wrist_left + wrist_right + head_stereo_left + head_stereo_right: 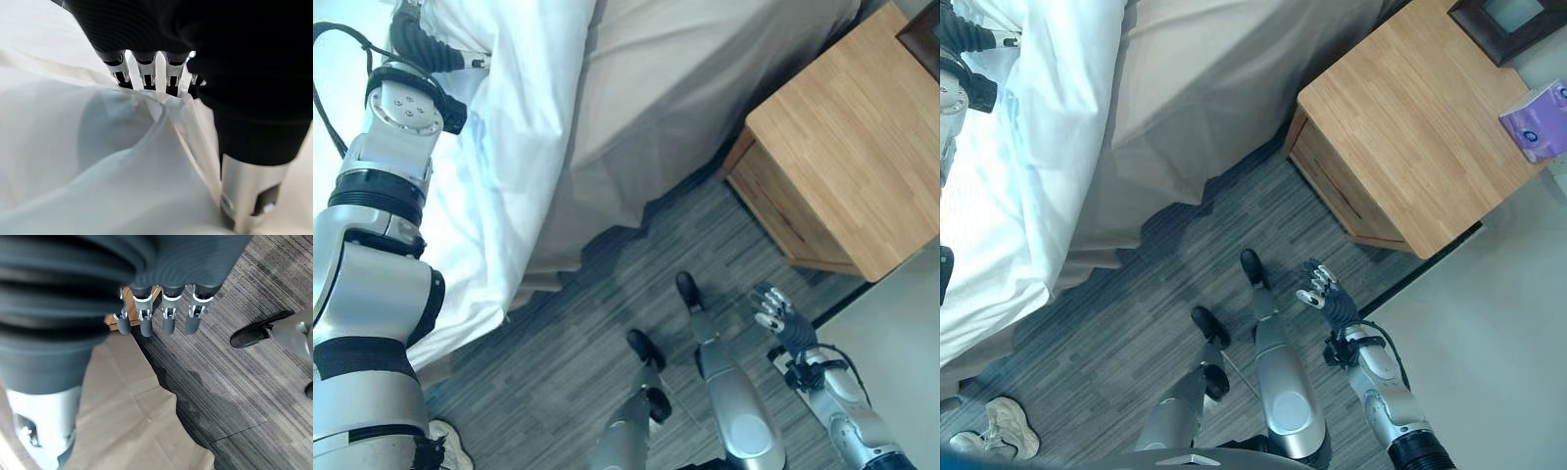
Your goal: Making the bed.
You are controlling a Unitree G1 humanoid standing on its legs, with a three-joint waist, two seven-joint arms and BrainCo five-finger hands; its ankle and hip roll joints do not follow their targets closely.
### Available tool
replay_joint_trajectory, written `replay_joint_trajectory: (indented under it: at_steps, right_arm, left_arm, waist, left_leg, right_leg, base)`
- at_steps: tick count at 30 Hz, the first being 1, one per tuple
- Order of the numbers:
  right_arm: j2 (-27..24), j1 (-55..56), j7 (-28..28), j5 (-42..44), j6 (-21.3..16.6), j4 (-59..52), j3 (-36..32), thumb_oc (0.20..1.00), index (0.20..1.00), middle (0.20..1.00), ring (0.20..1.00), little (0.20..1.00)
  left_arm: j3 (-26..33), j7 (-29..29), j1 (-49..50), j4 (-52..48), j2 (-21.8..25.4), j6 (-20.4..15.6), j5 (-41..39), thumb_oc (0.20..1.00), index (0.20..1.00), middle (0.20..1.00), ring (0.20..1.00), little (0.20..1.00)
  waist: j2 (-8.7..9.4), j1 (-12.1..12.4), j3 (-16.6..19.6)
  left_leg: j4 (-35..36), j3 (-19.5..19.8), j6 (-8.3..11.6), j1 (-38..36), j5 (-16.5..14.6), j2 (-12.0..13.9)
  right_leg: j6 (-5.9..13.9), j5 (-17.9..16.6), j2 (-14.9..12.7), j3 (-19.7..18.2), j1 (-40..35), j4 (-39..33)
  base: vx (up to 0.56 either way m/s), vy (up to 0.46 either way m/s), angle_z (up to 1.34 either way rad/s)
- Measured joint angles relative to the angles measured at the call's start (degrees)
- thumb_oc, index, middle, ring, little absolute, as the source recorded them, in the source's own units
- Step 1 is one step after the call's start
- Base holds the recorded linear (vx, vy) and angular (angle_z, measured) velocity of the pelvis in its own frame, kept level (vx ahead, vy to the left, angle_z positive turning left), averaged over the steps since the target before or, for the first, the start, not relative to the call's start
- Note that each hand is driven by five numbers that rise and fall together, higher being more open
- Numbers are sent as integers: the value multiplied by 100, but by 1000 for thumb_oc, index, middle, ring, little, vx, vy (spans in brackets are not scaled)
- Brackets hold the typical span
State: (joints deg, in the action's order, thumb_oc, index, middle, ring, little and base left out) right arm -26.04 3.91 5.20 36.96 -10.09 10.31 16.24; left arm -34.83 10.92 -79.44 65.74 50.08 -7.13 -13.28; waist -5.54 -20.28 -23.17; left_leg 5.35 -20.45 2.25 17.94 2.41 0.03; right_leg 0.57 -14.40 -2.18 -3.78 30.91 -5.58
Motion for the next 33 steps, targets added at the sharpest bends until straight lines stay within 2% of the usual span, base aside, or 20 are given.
replay_joint_trajectory:
  at_steps: [3,4,8,15,17,22,23,27,28,31,33]
  right_arm:
    - [-1,0,-37,-1,-2,103,3,1000,1000,1000,1000,1000]
    - [-1,0,-92,-1,-3,145,1,1000,1000,1000,1000,1000]
    - [2,-4,-106,1,-10,171,0,1000,1000,1000,1000,1000]
    - [3,-18,-111,5,-15,175,33,1000,1000,1000,1000,1000]
    - [2,-28,-119,6,-14,180,29,1000,1000,1000,1000,1000]
    - [5,-39,-119,5,-16,157,28,1000,1000,1000,1000,1000]
    - [8,-54,-117,5,-19,164,20,1000,1000,1000,1000,1000]
    - [17,-49,-119,3,-23,186,-6,1000,1000,1000,1000,1000]
    - [17,-60,-121,3,-22,229,-6,1000,1000,1000,1000,1000]
    - [26,-69,-123,1,-22,234,7,1000,1000,1000,1000,1000]
    - [26,-70,-126,0,-22,236,6,1000,1000,1000,1000,1000]
  left_arm:
    - [-22,-1,32,217,-43,20,98,200,200,200,200,200]
    - [-17,6,80,266,-44,15,114,200,200,200,200,200]
    - [614,71,355,271,-123,12,292,200,200,200,200,200]
    - [735,124,380,260,-167,45,467,200,200,200,200,200]
    - [715,127,281,248,-246,176,457,200,200,200,200,200]
    - [199,236,-21,0,-530,270,438,200,200,200,200,200]
    - [51,261,-49,-177,-748,279,430,200,200,200,200,200]
    - [-308,356,-96,-1112,-1053,248,286,200,200,200,200,200]
    - [-532,387,-117,-1617,-1206,189,281,200,200,200,200,200]
    - [-747,404,-127,-1964,-1760,97,222,200,200,200,200,200]
    - [-946,403,-131,-1983,-1955,93,223,200,200,200,200,200]
  waist:
    - [0,-31,0]
    - [0,-35,0]
    - [-26,-44,-13]
    - [-39,-72,-17]
    - [-51,-69,-19]
    - [-61,-24,-21]
    - [-68,4,-23]
    - [-92,42,-30]
    - [-95,37,-29]
    - [-98,7,-27]
    - [-103,-63,-24]
  left_leg:
    - [24,-10,0,18,0,-15]
    - [32,-19,15,47,-12,-25]
    - [31,-106,7,143,-6,-54]
    - [30,-133,6,114,-5,-57]
    - [19,-140,-3,84,5,-60]
    - [0,-95,-37,38,40,-91]
    - [0,-89,-40,-20,42,-112]
    - [1,-62,-53,-115,51,-168]
    - [-1,-53,-53,-149,51,-192]
    - [3,-62,-54,-226,47,-252]
    - [1,-72,-50,-250,41,-279]
  right_leg:
    - [5,-3,-13,-12,22,0]
    - [81,59,-18,-51,59,-3]
    - [52,-35,-24,-148,193,-1]
    - [48,-50,-14,-185,184,-1]
    - [46,-58,-14,-191,154,1]
    - [41,-79,-62,-152,81,0]
    - [66,-59,-90,-149,20,0]
    - [103,-35,-161,-110,-94,-1]
    - [110,-46,-187,-111,-131,-1]
    - [166,-51,-241,-145,-195,-1]
    - [218,-30,-251,-161,-214,-1]
  base:
    - [41,32,-2]
    - [62,64,-4]
    - [-11,8,-9]
    - [-12,-4,-1]
    - [-93,-49,0]
    - [7,-10,6]
    - [21,-13,10]
    - [27,-5,8]
    - [33,3,6]
    - [8,2,1]
    - [13,17,-1]
